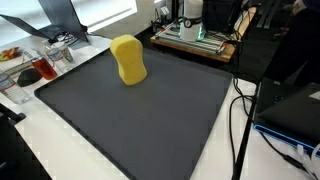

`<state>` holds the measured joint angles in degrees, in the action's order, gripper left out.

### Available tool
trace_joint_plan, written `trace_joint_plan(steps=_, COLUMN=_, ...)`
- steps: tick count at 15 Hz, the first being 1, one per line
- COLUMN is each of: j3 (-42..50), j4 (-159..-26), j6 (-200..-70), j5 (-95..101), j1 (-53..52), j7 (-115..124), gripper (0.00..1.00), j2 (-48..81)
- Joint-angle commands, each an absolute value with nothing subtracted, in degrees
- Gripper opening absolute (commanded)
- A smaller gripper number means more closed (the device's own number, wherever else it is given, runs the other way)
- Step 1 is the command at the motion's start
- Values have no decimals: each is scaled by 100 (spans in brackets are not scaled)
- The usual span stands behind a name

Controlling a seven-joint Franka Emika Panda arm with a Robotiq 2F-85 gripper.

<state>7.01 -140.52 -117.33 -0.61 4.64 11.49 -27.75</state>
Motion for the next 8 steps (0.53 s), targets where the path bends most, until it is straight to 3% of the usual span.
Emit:
trace_joint_plan(steps=1, j3=1284, j4=-13395, j6=-11601, j5=-716, j1=517, j7=-19, gripper=100, j2=-2078)
trace_joint_plan(steps=8, j3=2129, j4=-12266, j6=-10862, j5=-2060, j1=722, j7=-1736, gripper=100, j2=-903)
